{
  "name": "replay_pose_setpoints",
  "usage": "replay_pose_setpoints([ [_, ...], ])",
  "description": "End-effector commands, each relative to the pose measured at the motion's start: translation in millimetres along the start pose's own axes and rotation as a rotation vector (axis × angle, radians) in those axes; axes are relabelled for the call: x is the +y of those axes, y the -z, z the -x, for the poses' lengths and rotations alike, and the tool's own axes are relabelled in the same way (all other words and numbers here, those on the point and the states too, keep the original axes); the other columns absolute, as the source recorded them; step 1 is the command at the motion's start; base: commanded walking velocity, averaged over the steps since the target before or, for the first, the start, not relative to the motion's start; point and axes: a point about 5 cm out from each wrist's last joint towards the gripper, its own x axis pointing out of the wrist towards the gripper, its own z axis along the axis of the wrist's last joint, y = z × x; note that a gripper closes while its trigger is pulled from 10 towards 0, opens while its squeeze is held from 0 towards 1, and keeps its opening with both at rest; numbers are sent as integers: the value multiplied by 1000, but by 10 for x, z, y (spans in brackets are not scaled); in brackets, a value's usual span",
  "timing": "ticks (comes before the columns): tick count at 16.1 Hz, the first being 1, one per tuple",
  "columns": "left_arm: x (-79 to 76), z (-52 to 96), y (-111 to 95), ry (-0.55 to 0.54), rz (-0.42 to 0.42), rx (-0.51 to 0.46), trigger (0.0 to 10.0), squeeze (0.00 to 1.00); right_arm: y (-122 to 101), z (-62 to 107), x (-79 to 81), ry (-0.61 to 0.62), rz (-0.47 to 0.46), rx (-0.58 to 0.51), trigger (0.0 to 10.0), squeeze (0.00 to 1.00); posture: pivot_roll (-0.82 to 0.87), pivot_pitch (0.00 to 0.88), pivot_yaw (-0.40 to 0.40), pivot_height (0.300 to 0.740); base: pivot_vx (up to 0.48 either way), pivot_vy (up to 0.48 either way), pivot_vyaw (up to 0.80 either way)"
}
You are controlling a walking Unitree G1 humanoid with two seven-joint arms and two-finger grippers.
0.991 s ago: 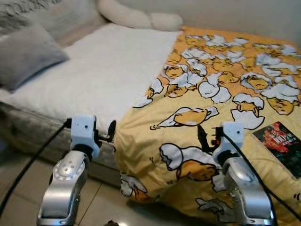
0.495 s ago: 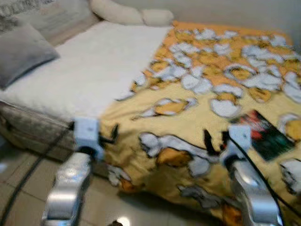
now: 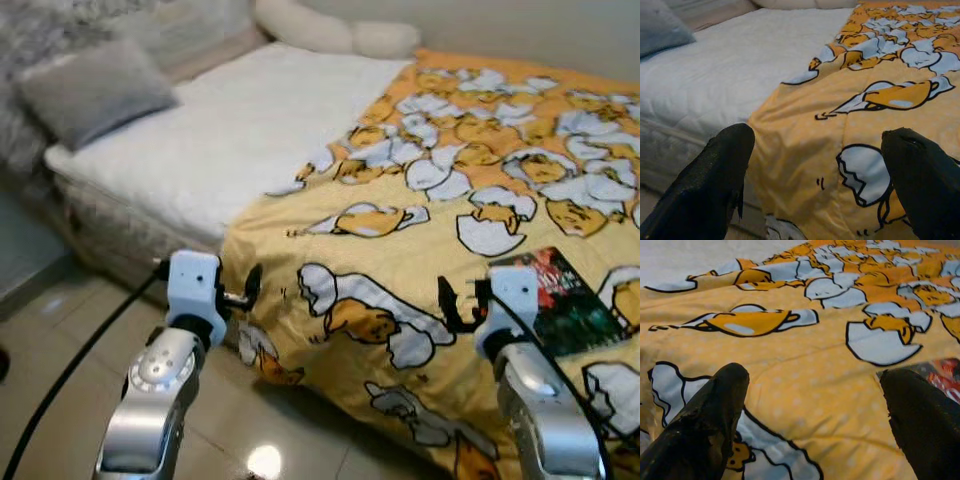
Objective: Clean up the room
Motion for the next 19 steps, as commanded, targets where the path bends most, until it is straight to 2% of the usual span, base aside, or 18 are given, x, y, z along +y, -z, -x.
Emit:
replay_pose_setpoints([
  [1, 31, 24, -5, -22, -5, -1, 10000, 1000, -8, -34, -4, 8, -17, 12, 10000, 4, -32, 0, -17, 740, 0, -292, 0],
  [4, 43, 22, 22, -27, -2, 2, 10000, 1000, -49, -49, 23, -4, -13, 6, 10000, 0, -49, 0, -15, 740, 0, -298, 0],
  [7, 14, -40, -25, -11, -10, -14, 10000, 1000, 12, -35, -23, 24, -23, 27, 10000, 0, -42, 0, -11, 740, 0, -295, 0],
  [11, 35, -73, -37, -2, -19, -17, 10000, 1000, 31, -30, 3, 21, -26, 40, 10000, 0, -59, 0, 5, 740, 0, -296, 0],
  [13, 21, -81, -38, -1, -24, -19, 10000, 1000, 81, -21, -22, 27, -38, 57, 10000, 0, -31, 0, -12, 740, 0, -296, 0],
  [16, 18, -35, -34, -12, -17, -18, 10000, 1000, 96, -40, 19, 4, -31, 72, 10000, 0, -29, 0, -18, 740, 0, -295, 0],
  [19, -13, 3, 26, -7, -7, -1, 10000, 1000, 108, -13, -18, 19, -42, 76, 10000, 0, -30, 0, -15, 740, 0, -295, 0],
])
